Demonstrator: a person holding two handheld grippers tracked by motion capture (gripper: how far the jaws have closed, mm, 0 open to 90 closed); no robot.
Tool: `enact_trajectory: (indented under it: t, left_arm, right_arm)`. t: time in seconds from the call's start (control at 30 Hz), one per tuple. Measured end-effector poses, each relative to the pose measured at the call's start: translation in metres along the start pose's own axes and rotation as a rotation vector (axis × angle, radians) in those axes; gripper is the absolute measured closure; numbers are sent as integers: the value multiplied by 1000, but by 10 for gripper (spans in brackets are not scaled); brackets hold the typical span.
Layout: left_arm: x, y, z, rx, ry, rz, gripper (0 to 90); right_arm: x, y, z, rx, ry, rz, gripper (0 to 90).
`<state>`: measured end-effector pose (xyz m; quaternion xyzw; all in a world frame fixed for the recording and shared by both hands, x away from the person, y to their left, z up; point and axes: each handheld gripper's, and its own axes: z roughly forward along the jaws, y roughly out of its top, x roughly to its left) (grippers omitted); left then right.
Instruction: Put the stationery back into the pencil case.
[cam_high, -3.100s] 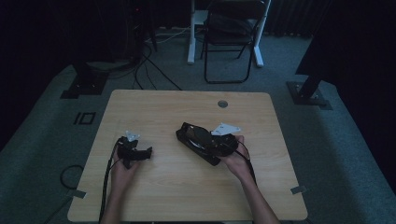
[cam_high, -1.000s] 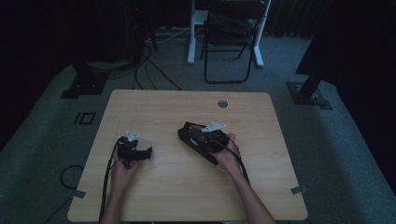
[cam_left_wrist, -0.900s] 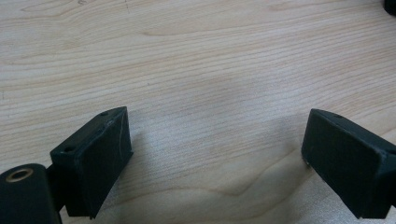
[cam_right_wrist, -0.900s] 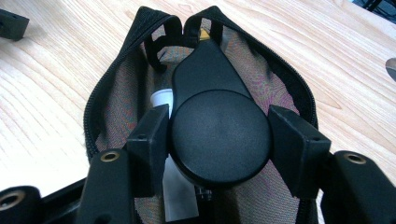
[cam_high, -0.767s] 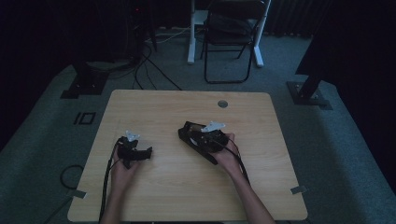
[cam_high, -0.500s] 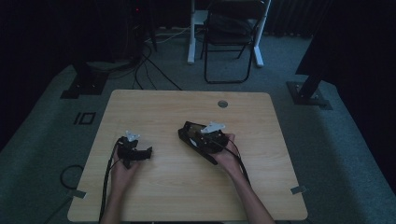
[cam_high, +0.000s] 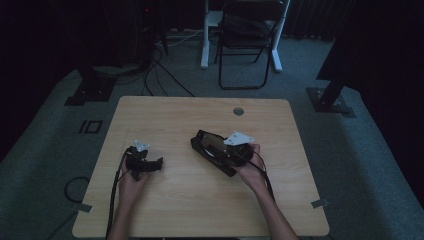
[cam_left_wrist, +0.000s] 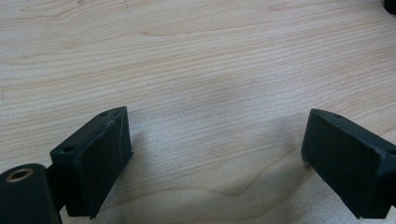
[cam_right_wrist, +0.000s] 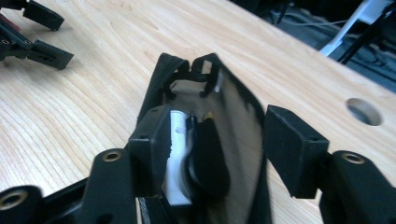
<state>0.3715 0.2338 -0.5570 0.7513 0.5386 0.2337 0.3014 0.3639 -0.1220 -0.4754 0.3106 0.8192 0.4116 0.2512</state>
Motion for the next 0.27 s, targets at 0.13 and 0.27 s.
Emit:
enact_trajectory:
  t: [0.13, 0.27]
  left_arm:
    - [0, 0, 0, 1, 2, 0, 85]
    - [0, 0, 0, 1, 2, -1, 85]
  right_arm:
    - [-8, -6, -12, -6, -30, 4, 454]
    - [-21, -19, -19, 7, -66, 24, 454]
